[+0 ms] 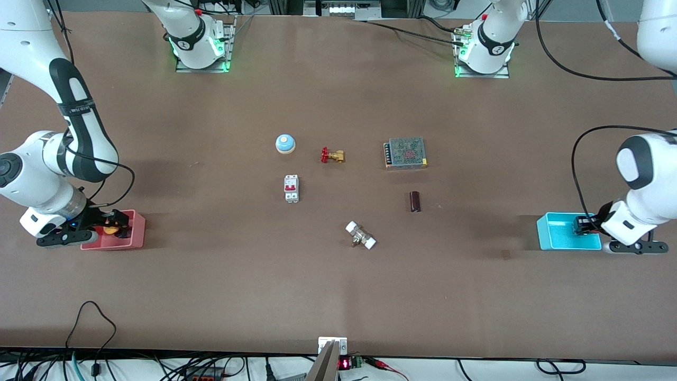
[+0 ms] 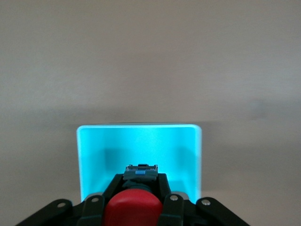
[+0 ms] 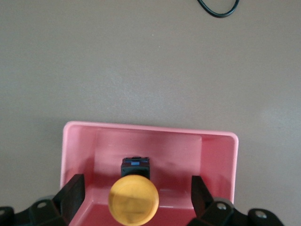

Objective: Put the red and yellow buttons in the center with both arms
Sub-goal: 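Close both grippers on the yellow and red buttons inside the bins, then carry the red button with the left gripper toward the table center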

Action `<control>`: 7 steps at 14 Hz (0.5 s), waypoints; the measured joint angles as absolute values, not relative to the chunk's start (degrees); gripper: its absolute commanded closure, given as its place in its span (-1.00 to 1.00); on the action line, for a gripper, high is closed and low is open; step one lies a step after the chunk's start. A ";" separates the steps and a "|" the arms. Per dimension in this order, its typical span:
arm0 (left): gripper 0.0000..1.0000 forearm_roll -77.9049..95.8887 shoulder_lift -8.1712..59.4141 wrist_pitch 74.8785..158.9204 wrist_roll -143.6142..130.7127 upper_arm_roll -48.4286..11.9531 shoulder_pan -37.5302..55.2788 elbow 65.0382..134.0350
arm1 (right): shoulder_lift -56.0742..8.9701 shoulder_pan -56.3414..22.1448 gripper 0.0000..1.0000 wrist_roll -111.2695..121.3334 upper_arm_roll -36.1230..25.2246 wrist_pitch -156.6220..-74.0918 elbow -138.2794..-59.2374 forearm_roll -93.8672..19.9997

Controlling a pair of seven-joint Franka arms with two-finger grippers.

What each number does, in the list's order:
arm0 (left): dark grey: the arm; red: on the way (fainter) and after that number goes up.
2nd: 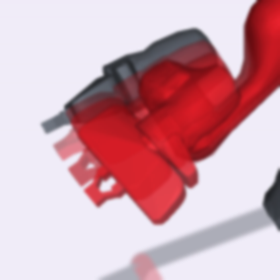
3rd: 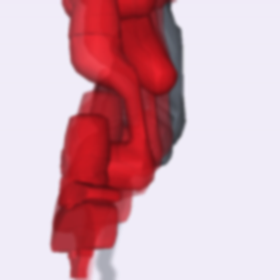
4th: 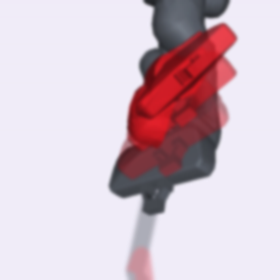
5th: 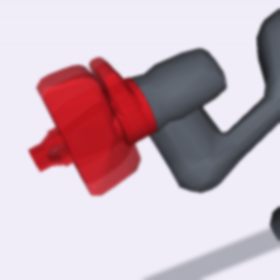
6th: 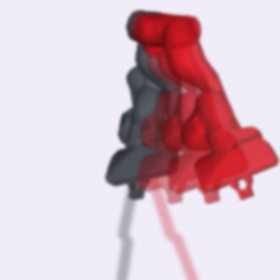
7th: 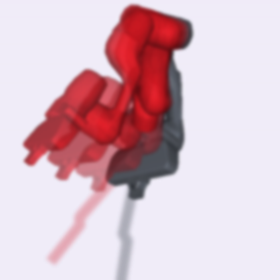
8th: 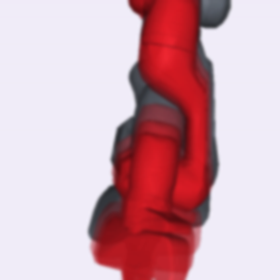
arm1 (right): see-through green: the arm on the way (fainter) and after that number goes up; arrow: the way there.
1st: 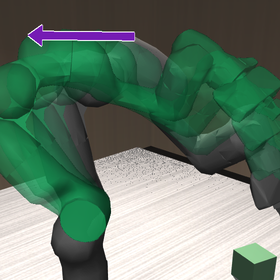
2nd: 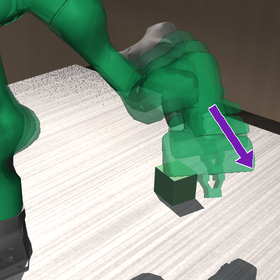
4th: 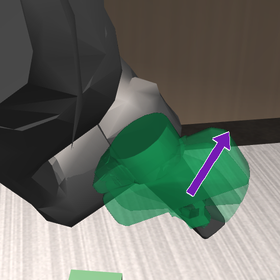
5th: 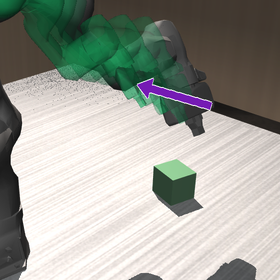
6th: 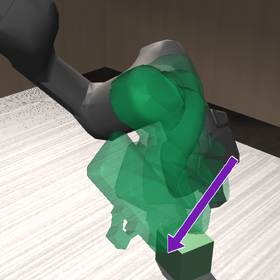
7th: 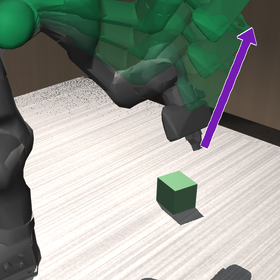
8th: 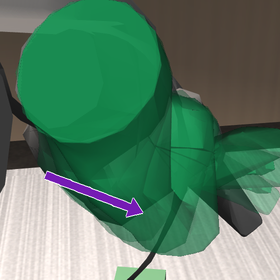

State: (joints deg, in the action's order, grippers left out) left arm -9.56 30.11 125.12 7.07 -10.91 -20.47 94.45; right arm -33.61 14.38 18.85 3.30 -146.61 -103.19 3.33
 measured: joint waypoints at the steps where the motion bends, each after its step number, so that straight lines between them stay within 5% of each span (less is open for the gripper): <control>1: 0.36 -9.57 29.37 122.07 7.07 -12.67 -20.28 93.73 | -33.81 14.55 -1.00 19.14 3.30 -146.90 -103.17 3.33; 7: 0.37 -9.59 27.15 118.33 -2.30 -17.25 -12.14 100.17 | -34.06 14.83 -0.67 19.52 3.67 -147.05 -103.01 3.33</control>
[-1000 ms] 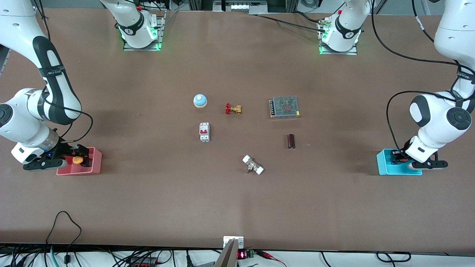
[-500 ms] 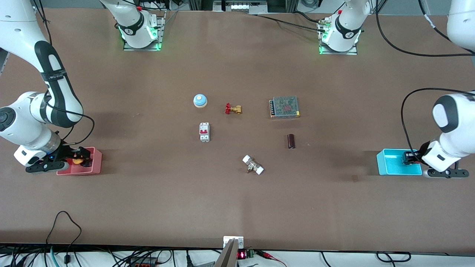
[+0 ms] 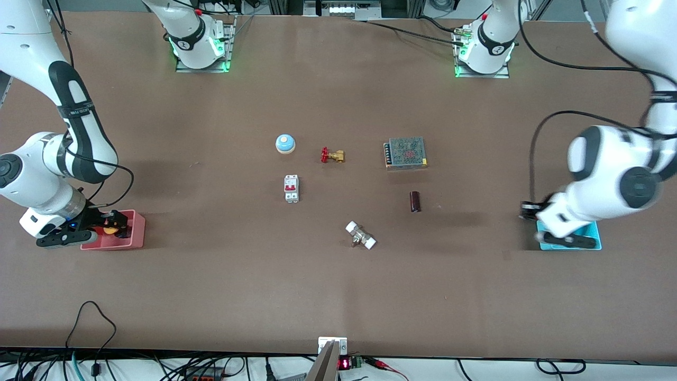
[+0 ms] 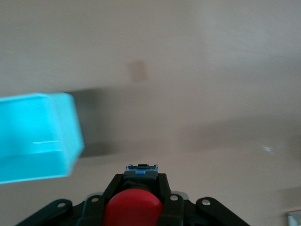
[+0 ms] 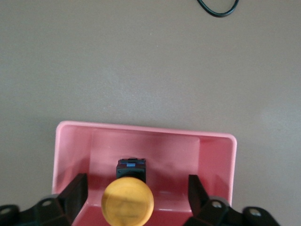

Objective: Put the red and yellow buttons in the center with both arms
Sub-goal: 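Carry the red button with the left gripper toward the table center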

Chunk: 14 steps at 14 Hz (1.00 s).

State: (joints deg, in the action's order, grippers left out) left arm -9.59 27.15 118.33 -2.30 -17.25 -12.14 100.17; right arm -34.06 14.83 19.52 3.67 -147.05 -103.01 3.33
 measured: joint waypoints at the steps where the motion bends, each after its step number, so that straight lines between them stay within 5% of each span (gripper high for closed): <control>1: 0.37 -9.60 26.69 120.22 -4.48 -17.35 -10.39 102.57 | -34.07 14.83 -0.67 19.52 3.77 -147.05 -103.01 3.30; 7: 0.33 -9.63 24.91 139.70 -13.23 -17.44 -5.93 119.57 | -34.32 14.85 -0.67 19.53 4.53 -146.99 -103.05 3.02; 8: 0.17 -9.63 24.91 142.45 -13.58 -17.44 -5.76 121.47 | -34.35 14.85 -0.67 19.53 4.61 -146.97 -103.09 3.00; 9: -0.27 -9.63 24.91 144.02 -13.77 -17.42 -5.76 122.63 | -34.41 14.85 -0.62 19.53 4.63 -146.96 -103.19 2.99; 11: -0.81 -9.63 24.90 144.67 -14.00 -17.31 -5.80 123.29 | -34.60 14.85 -0.44 19.57 4.64 -146.96 -103.25 2.98; 12: -1.00 -9.63 24.90 144.67 -14.11 -17.29 -5.83 123.31 | -34.69 14.85 -0.33 19.60 4.64 -146.96 -103.25 2.98; 14: -1.00 -9.63 24.90 144.67 -14.22 -17.24 -5.92 123.32 | -34.75 14.86 -0.11 19.64 4.64 -146.96 -103.25 2.97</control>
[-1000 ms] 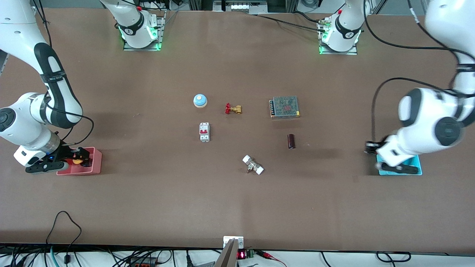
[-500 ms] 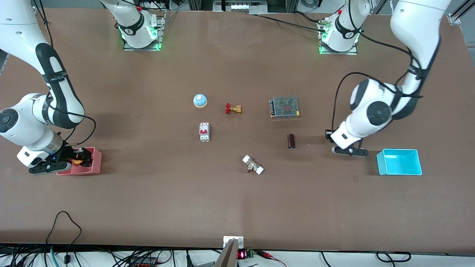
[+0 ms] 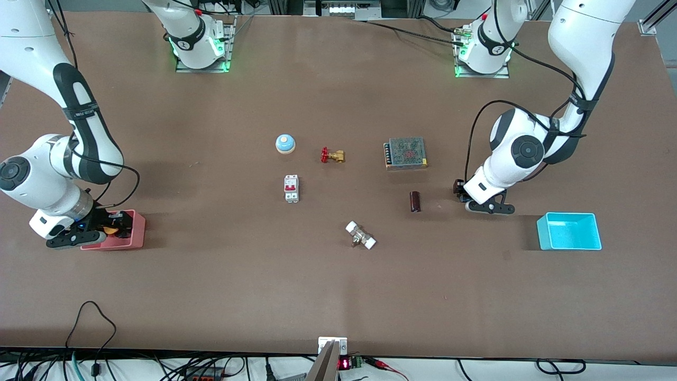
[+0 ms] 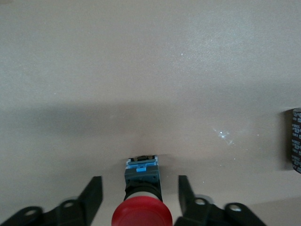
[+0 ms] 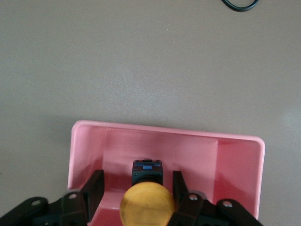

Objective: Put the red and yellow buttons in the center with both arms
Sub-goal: 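Carry the red button with the left gripper toward the table center, then release the red button and raise the left gripper while the right gripper lifts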

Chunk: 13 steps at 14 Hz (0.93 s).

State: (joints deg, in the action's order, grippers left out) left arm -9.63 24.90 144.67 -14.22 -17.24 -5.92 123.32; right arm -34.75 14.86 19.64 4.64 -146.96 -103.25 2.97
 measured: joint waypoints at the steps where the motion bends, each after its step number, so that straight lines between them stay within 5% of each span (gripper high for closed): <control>1: -1.00 -9.63 24.87 144.67 -14.25 -17.23 -5.93 123.31 | -34.75 14.86 -0.01 19.72 4.64 -146.96 -103.25 2.96; 5: -1.00 -9.63 21.77 142.96 -14.34 -17.22 -5.95 122.35 | -34.76 14.89 0.29 20.29 4.64 -146.96 -103.25 2.93; 13: -1.00 -9.66 14.55 106.87 -13.73 -17.15 -6.08 98.56 | -34.24 14.92 0.34 20.65 4.78 -144.34 -102.72 2.88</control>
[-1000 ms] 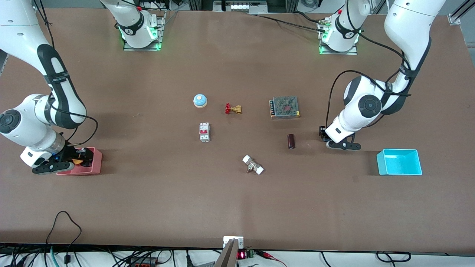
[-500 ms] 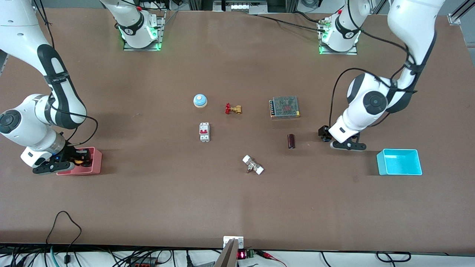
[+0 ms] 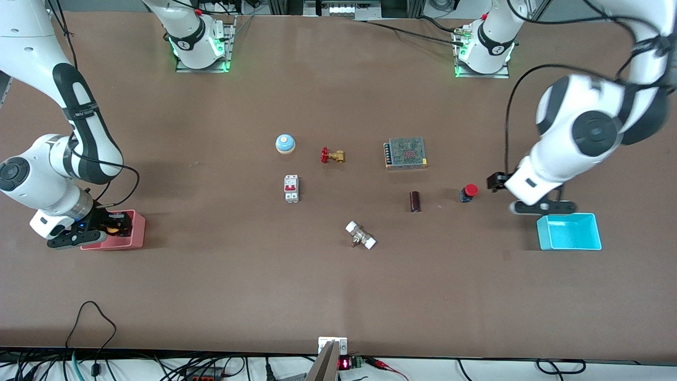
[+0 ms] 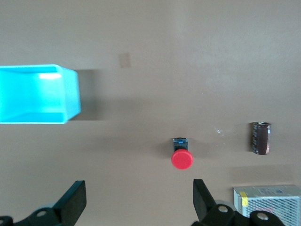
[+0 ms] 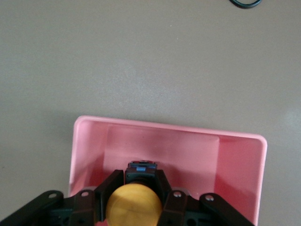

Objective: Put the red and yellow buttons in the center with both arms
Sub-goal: 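Release the red button and raise the left gripper while the right gripper lifts, then carry the yellow button with the right gripper toward the table center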

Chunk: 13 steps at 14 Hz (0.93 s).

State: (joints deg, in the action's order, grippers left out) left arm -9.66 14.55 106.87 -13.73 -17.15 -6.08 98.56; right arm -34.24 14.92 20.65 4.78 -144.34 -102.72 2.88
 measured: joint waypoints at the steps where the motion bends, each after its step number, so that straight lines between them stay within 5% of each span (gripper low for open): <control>1: -1.00 -9.66 14.42 103.44 -12.11 -17.16 -6.08 94.32 | -33.13 14.92 0.34 20.70 5.03 -141.40 -102.21 2.88; 4: -1.00 -9.66 13.99 97.63 -6.34 -17.07 -6.18 84.49 | -25.29 14.84 0.34 20.19 7.41 -128.66 -100.70 2.36; 7: -1.00 -9.66 14.13 95.38 -5.11 -17.08 -6.20 82.97 | -17.93 11.84 0.39 9.26 11.87 -119.41 -101.12 1.25; 13: -1.00 -7.52 14.55 93.59 -4.85 -15.91 -6.45 81.61 | -21.26 -4.84 0.41 -15.59 13.29 -128.04 -105.86 2.42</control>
